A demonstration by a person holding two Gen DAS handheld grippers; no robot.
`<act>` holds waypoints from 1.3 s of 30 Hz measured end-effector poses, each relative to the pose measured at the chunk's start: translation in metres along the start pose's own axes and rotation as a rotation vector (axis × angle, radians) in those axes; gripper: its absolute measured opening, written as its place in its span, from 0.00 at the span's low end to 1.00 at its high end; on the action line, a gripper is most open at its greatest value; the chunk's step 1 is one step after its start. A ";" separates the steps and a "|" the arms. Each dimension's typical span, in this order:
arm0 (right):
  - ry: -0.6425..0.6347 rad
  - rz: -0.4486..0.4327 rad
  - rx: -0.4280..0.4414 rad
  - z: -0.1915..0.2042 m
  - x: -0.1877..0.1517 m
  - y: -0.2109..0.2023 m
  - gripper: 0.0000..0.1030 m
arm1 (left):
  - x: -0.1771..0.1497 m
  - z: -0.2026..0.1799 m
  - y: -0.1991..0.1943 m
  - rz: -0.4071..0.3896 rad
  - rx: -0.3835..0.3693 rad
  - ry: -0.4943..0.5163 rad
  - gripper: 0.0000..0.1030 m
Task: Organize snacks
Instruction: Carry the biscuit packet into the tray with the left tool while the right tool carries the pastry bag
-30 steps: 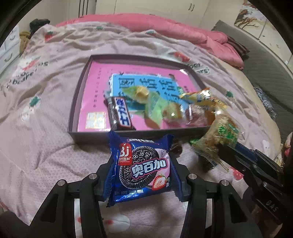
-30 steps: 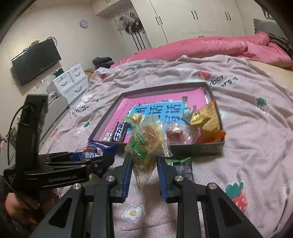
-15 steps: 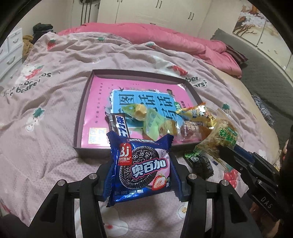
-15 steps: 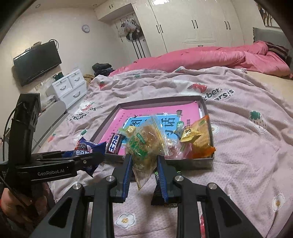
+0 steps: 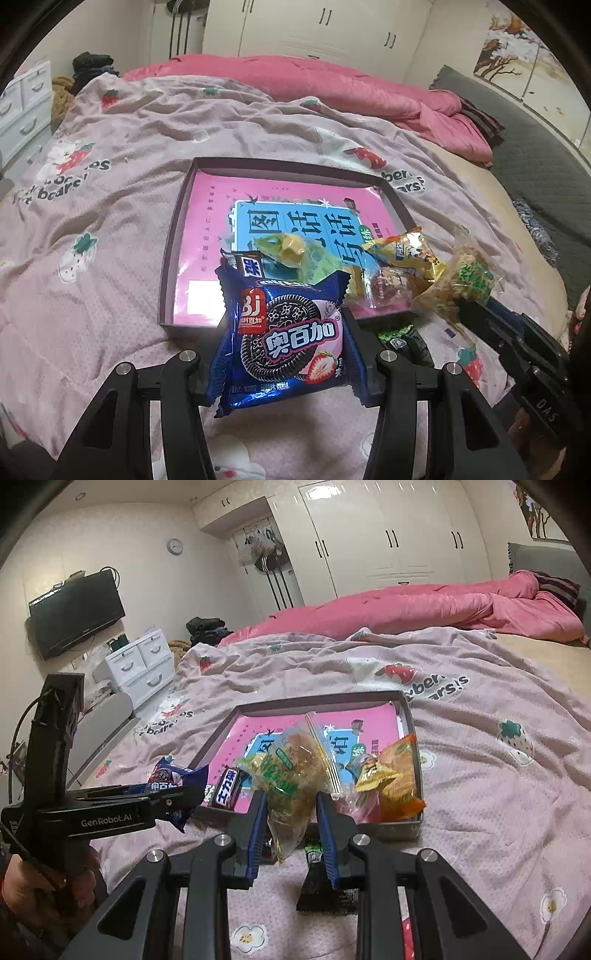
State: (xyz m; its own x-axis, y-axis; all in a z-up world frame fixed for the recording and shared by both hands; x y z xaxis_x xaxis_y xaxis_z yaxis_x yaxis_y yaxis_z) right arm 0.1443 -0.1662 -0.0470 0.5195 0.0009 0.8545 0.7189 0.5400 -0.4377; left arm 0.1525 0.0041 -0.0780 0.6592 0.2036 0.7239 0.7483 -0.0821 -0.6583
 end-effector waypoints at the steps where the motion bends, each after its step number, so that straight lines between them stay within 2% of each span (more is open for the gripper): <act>1: 0.000 -0.003 -0.002 -0.001 0.001 0.000 0.27 | 0.001 0.000 0.001 -0.001 0.001 -0.001 0.52; 20: 0.033 -0.039 -0.055 -0.030 0.018 0.000 0.27 | 0.014 -0.014 0.023 -0.005 0.000 0.025 0.52; 31: 0.054 -0.046 -0.169 -0.071 0.024 -0.007 0.27 | 0.007 -0.018 0.040 0.030 -0.004 0.037 0.52; 39: 0.052 0.004 -0.262 -0.097 0.016 0.001 0.27 | 0.005 -0.014 0.051 0.039 0.003 0.034 0.52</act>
Point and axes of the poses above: each gripper's, at about its wrist camera, not at the fingertips, and y roughly the way its jaws point, z to its left, x to its top, the point moved 9 cm from there along y, roughly the way its jaws point, and after that the axes turned 10 degrees about -z, right-handed, at the moved point
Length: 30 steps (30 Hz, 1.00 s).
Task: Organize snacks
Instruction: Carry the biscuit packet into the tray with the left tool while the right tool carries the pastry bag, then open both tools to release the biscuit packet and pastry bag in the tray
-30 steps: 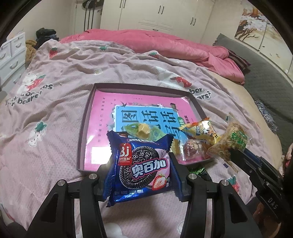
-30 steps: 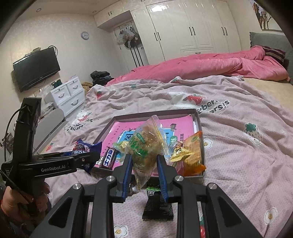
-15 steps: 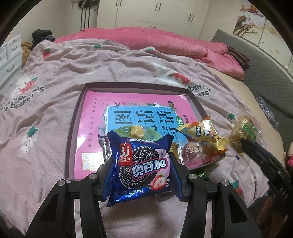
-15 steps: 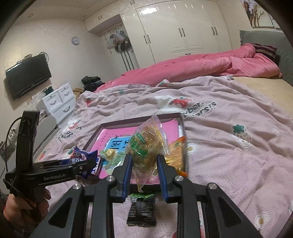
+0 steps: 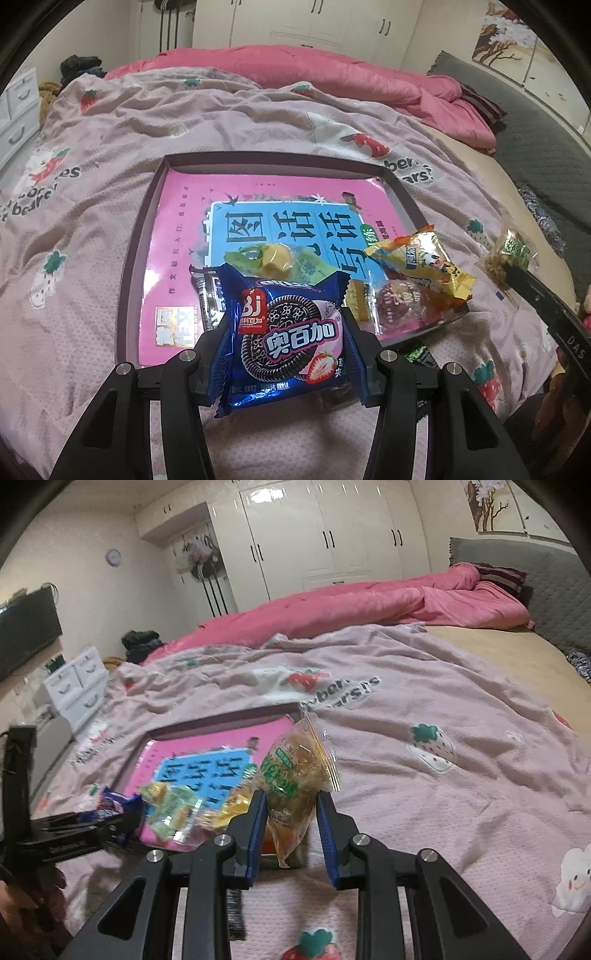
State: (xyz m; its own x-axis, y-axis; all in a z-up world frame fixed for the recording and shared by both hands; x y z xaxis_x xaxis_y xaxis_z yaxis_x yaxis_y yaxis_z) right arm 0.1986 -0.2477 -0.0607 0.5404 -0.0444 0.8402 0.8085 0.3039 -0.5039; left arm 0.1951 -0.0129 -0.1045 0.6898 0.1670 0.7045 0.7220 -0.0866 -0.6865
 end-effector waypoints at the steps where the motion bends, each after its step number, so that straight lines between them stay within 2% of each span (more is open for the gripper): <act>1: 0.002 0.013 0.001 0.000 -0.002 0.003 0.27 | 0.000 0.001 0.002 0.000 0.002 0.000 0.52; 11: -0.076 0.115 0.081 0.033 -0.030 0.029 0.27 | 0.002 0.002 0.016 -0.004 0.006 0.003 0.52; 15: -0.093 0.116 0.106 0.043 -0.033 0.033 0.27 | 0.005 0.002 0.019 -0.006 0.007 0.004 0.52; 30: -0.069 0.094 0.107 0.042 -0.029 0.039 0.29 | 0.008 0.006 0.032 -0.008 0.008 -0.013 0.53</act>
Point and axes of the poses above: each gripper's, at about its wrist camera, not at the fingertips, and y roughly the way its jaws point, z to its left, x to its top, the point moved 9 cm from there along y, roughly the way its jaws point, and after that the axes turned 10 degrees about -z, right-handed, at the moved point
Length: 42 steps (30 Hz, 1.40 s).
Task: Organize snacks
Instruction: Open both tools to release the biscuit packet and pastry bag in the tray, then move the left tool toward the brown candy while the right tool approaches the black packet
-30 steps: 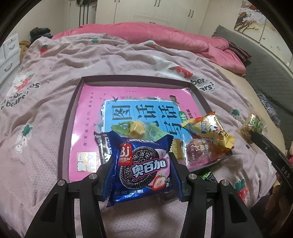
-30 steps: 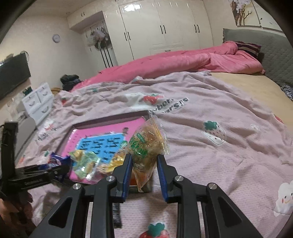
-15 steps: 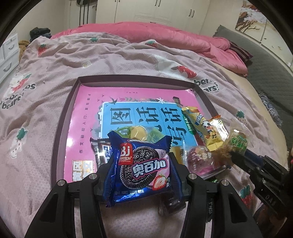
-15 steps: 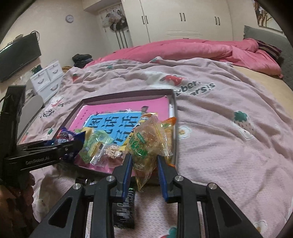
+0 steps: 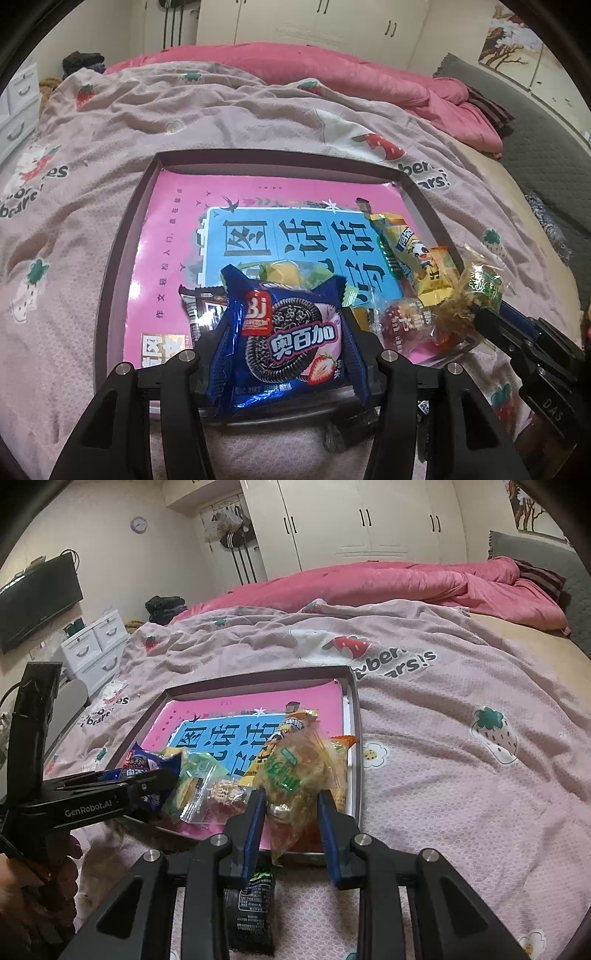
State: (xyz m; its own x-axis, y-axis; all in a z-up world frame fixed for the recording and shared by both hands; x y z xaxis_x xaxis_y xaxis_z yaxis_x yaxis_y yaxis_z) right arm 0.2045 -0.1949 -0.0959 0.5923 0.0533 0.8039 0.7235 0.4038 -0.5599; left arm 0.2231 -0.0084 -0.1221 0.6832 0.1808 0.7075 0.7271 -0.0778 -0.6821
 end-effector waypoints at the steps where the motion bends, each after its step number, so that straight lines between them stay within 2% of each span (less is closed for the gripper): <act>1: 0.002 0.000 -0.002 -0.001 0.000 0.000 0.30 | 0.000 0.000 0.000 -0.001 0.000 -0.003 0.53; 15: 0.035 -0.013 -0.003 -0.005 0.004 -0.004 0.35 | 0.003 0.006 0.000 -0.007 0.034 0.009 0.58; 17: 0.042 -0.023 -0.006 -0.007 0.006 -0.007 0.36 | 0.004 0.007 -0.002 -0.011 0.037 0.007 0.60; 21: 0.065 -0.043 -0.004 -0.011 0.010 -0.011 0.48 | 0.011 0.008 -0.010 -0.039 0.036 0.001 0.67; 26: 0.079 -0.044 -0.014 -0.014 0.012 -0.012 0.49 | 0.016 0.010 -0.017 -0.054 0.040 -0.008 0.67; 29: 0.091 -0.066 -0.018 -0.017 0.016 -0.017 0.54 | 0.020 0.012 -0.024 -0.067 0.038 -0.012 0.68; 31: 0.094 -0.084 -0.020 -0.018 0.019 -0.021 0.55 | 0.023 0.012 -0.028 -0.077 0.039 -0.015 0.74; 42: 0.127 -0.138 -0.003 -0.021 0.029 -0.044 0.59 | 0.026 -0.001 -0.055 -0.100 0.005 0.022 0.75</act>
Point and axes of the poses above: each gripper's, at about its wrist camera, not at the fingertips, and y roughly the way its jaws point, z to its left, x to its top, the point moved 9 cm from there along y, roughly the way its jaws point, and after that the axes turned 10 degrees about -z, right-handed, at the moved point
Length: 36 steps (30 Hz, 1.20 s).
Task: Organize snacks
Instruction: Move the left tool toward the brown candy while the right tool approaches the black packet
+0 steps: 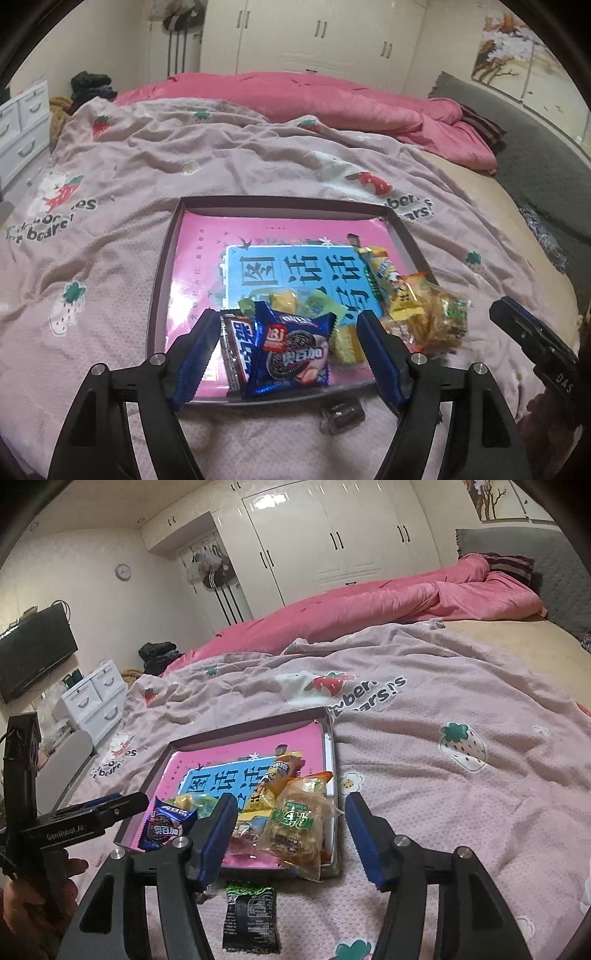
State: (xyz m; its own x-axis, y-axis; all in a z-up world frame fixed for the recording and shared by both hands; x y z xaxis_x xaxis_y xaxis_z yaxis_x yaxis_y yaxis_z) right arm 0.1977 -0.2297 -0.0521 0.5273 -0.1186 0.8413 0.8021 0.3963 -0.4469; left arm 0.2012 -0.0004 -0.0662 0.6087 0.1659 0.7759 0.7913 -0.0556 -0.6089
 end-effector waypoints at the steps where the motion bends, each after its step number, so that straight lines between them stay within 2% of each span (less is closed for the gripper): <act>1: -0.001 -0.004 0.002 0.001 0.000 -0.003 0.61 | 0.000 -0.002 -0.001 -0.001 -0.004 0.002 0.75; 9: -0.036 -0.026 -0.001 0.008 0.001 -0.016 0.62 | -0.006 -0.012 -0.015 0.007 0.001 0.027 0.75; 19: -0.083 0.014 0.000 0.024 -0.014 -0.026 0.68 | -0.019 -0.021 -0.024 0.043 -0.012 0.058 0.76; 25: -0.075 0.089 0.016 0.031 -0.038 -0.025 0.69 | -0.043 -0.025 -0.022 0.109 -0.036 0.060 0.76; 31: -0.121 0.209 0.005 0.036 -0.077 -0.014 0.70 | -0.067 -0.033 -0.010 0.175 -0.048 0.060 0.76; 36: -0.169 0.276 -0.009 0.036 -0.102 -0.001 0.69 | -0.085 -0.037 0.005 0.233 -0.054 0.049 0.76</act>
State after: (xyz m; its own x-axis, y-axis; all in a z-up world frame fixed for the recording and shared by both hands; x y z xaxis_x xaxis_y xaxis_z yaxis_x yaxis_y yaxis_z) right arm 0.1328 -0.1851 -0.1259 0.6722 0.1455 0.7259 0.6379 0.3838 -0.6677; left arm 0.1556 -0.0517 -0.1295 0.7764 0.0949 0.6230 0.6300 -0.1397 -0.7639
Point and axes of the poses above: each gripper's, at about its wrist camera, not at the fingertips, and y roughly the way its jaws point, z to its left, x to its top, the point moved 9 cm from there along y, roughly the way its jaws point, and after that the axes turned 10 degrees about -z, right-handed, at the moved point
